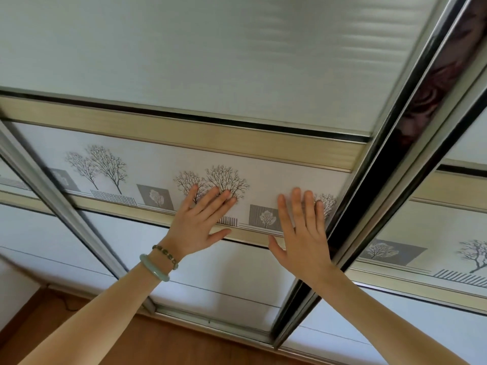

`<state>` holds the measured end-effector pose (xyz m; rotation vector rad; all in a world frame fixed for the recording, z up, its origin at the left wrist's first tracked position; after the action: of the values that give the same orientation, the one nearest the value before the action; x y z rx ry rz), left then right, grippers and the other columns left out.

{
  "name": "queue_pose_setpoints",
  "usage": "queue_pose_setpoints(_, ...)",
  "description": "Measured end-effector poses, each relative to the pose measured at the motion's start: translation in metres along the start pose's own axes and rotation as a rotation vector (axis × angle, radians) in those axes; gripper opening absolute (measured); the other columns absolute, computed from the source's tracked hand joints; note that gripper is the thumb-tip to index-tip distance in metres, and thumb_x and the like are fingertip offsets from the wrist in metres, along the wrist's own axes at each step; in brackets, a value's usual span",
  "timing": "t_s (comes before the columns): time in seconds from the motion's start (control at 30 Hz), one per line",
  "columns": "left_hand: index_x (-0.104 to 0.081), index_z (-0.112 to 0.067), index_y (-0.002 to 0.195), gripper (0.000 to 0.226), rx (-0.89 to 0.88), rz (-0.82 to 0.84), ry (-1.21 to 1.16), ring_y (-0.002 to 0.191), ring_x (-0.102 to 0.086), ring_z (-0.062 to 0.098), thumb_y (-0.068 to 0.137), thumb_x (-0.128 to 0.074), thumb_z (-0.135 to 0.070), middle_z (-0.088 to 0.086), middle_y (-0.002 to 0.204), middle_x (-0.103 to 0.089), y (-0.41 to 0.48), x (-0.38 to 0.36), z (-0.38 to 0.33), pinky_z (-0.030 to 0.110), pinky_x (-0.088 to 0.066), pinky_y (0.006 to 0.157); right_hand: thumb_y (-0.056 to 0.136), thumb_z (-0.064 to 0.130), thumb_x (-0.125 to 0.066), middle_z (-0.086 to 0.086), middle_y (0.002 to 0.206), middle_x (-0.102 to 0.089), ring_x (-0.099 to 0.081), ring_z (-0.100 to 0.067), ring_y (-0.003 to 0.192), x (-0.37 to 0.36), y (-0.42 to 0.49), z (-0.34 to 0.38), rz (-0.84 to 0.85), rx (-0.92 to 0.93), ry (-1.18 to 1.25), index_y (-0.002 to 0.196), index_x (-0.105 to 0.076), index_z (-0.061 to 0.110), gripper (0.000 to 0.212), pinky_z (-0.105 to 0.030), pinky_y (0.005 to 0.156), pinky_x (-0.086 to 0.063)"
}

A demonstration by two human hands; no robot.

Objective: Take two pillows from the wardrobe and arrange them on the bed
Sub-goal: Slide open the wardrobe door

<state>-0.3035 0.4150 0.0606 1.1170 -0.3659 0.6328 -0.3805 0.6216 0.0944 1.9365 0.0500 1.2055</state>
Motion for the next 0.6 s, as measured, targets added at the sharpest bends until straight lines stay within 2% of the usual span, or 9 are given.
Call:
queue_pose_setpoints(0.17,-0.024,-0.019,0.155,0.083,0.023,0.049,0.050,0.151,-0.010,0.020,0.090,-0.053,-0.061,-0.001,0.165,-0.009,-0.020,0.002,0.028,0.059,-0.016,0.118,0.086,0.045,-0.051,-0.019,0.157,-0.007,-0.004,-0.041,0.145,-0.006,0.011,0.025,0.024,0.115,-0.006,0.149,-0.024,0.010,0.078,-0.053,0.118,-0.007)
queue_pose_setpoints(0.33,-0.021,-0.018,0.156,0.086,0.028,0.056,0.107,0.152,-0.007,0.021,0.089,-0.054,-0.061,0.000,0.165,-0.005,-0.043,0.005,0.065,0.061,-0.021,0.115,0.086,0.032,-0.051,-0.022,0.158,0.000,-0.004,-0.040,0.145,-0.003,0.023,0.051,0.009,0.243,0.089,0.152,-0.015,0.017,0.076,-0.054,0.118,-0.006)
queue_pose_setpoints(0.5,-0.025,-0.014,0.154,0.085,0.084,0.070,0.127,0.149,-0.018,0.029,0.089,-0.056,-0.059,0.005,0.165,-0.010,-0.070,0.009,0.100,0.063,-0.023,0.114,0.088,0.032,-0.049,-0.018,0.159,0.004,-0.005,-0.037,0.146,0.003,0.031,0.056,-0.140,0.203,0.143,0.152,-0.013,0.017,0.076,-0.054,0.117,-0.007)
queue_pose_setpoints(0.6,-0.026,-0.010,0.154,0.082,0.114,0.091,0.126,0.147,-0.023,0.034,0.091,-0.054,-0.055,0.008,0.164,-0.014,-0.087,0.012,0.122,0.063,-0.022,0.115,0.088,0.036,-0.050,-0.017,0.159,0.001,-0.007,-0.035,0.146,-0.005,0.035,0.058,-0.157,0.165,0.158,0.151,-0.013,0.013,0.077,-0.054,0.117,-0.009)
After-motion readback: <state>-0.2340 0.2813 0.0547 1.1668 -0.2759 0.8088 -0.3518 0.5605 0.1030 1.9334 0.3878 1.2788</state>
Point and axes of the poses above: each hand's wrist, its own y-axis towards the middle knuckle, its own x-axis out of the back of the hand, z = x × y, the point moved 6 cm from there along y, towards the middle knuckle
